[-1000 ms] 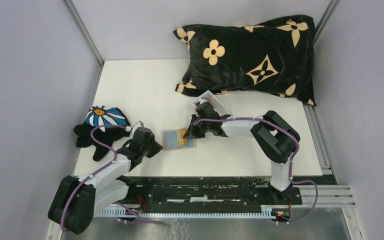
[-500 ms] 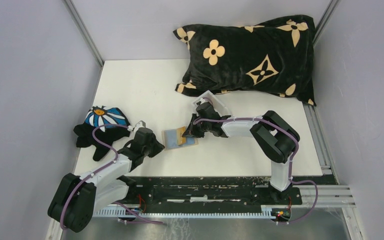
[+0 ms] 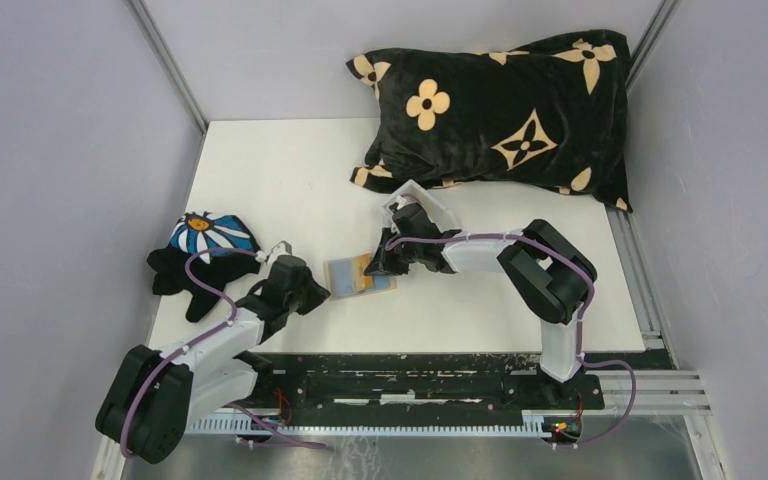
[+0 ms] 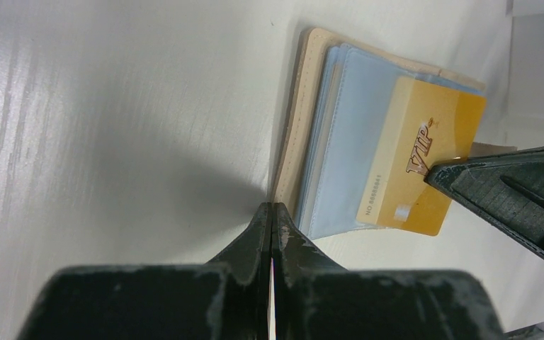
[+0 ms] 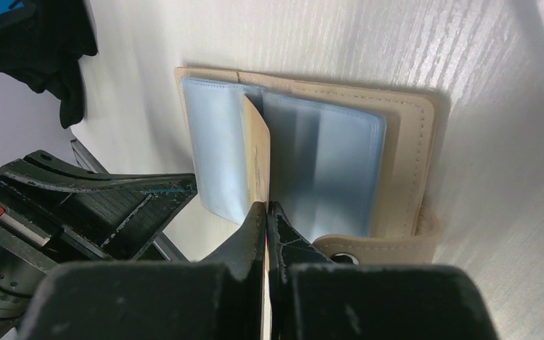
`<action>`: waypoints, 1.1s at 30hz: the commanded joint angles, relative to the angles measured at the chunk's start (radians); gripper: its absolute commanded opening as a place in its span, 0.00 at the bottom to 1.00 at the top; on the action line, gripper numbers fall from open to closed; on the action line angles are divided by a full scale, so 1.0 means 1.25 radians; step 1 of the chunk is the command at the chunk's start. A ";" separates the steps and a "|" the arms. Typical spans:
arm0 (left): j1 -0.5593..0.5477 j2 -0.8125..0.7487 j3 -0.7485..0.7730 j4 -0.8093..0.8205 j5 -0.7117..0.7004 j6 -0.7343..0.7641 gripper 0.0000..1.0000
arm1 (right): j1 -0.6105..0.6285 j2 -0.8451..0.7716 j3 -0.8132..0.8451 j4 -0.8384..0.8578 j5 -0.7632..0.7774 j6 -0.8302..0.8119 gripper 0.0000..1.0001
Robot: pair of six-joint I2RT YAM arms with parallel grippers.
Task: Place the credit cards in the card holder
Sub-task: Insert the credit card into the card holder.
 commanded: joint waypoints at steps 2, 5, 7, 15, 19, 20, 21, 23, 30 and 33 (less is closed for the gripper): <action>-0.011 0.037 -0.016 -0.014 0.015 0.025 0.03 | 0.007 0.059 0.021 -0.095 -0.039 -0.053 0.01; -0.011 0.035 -0.015 -0.015 0.016 0.032 0.03 | 0.008 0.067 0.041 -0.115 -0.031 -0.067 0.01; -0.011 0.032 -0.015 -0.016 0.017 0.035 0.03 | 0.011 0.070 0.059 -0.137 -0.016 -0.085 0.01; -0.011 0.031 -0.009 -0.017 0.019 0.041 0.03 | 0.042 0.064 0.134 -0.256 0.070 -0.165 0.15; -0.011 0.032 -0.007 -0.013 0.021 0.043 0.03 | 0.059 0.064 0.171 -0.310 0.107 -0.200 0.25; -0.011 0.032 -0.007 -0.011 0.023 0.043 0.03 | 0.064 0.065 0.183 -0.323 0.115 -0.208 0.28; -0.011 0.031 -0.007 -0.010 0.023 0.043 0.03 | 0.068 0.067 0.191 -0.336 0.122 -0.216 0.30; -0.010 0.030 -0.007 -0.008 0.023 0.044 0.03 | 0.074 0.070 0.206 -0.349 0.135 -0.222 0.34; -0.011 0.024 -0.004 -0.006 0.027 0.048 0.03 | 0.089 0.079 0.249 -0.394 0.155 -0.241 0.43; -0.011 0.026 -0.003 0.002 0.034 0.050 0.03 | 0.092 0.074 0.259 -0.409 0.170 -0.247 0.47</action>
